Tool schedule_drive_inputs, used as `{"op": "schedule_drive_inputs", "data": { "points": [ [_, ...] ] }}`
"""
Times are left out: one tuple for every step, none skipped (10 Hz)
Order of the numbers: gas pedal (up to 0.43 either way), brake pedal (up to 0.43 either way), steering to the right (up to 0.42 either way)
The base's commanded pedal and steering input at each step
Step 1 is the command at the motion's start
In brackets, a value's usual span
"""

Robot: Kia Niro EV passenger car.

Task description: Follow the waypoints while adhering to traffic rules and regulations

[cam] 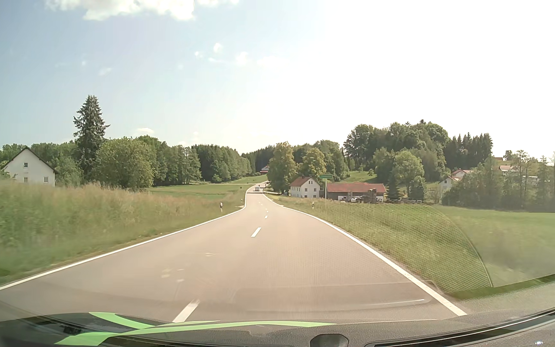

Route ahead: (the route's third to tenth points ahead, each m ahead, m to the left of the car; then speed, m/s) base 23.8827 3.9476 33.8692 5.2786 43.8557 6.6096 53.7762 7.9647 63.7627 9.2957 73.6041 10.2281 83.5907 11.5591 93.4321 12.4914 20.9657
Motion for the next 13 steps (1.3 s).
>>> {"op": "schedule_drive_inputs", "data": {
  "points": [
    [0.000,0.000,-0.013],
    [0.000,0.000,-0.013],
    [0.000,0.000,-0.013],
    [0.000,0.000,-0.013],
    [0.000,0.000,-0.013],
    [0.000,0.000,-0.013],
    [0.000,0.000,-0.014],
    [0.000,0.000,-0.014],
    [0.000,0.000,-0.014],
    [0.000,0.000,-0.014],
    [0.000,0.000,-0.014],
    [0.000,0.000,-0.014],
    [0.000,0.000,-0.014]
  ]
}}
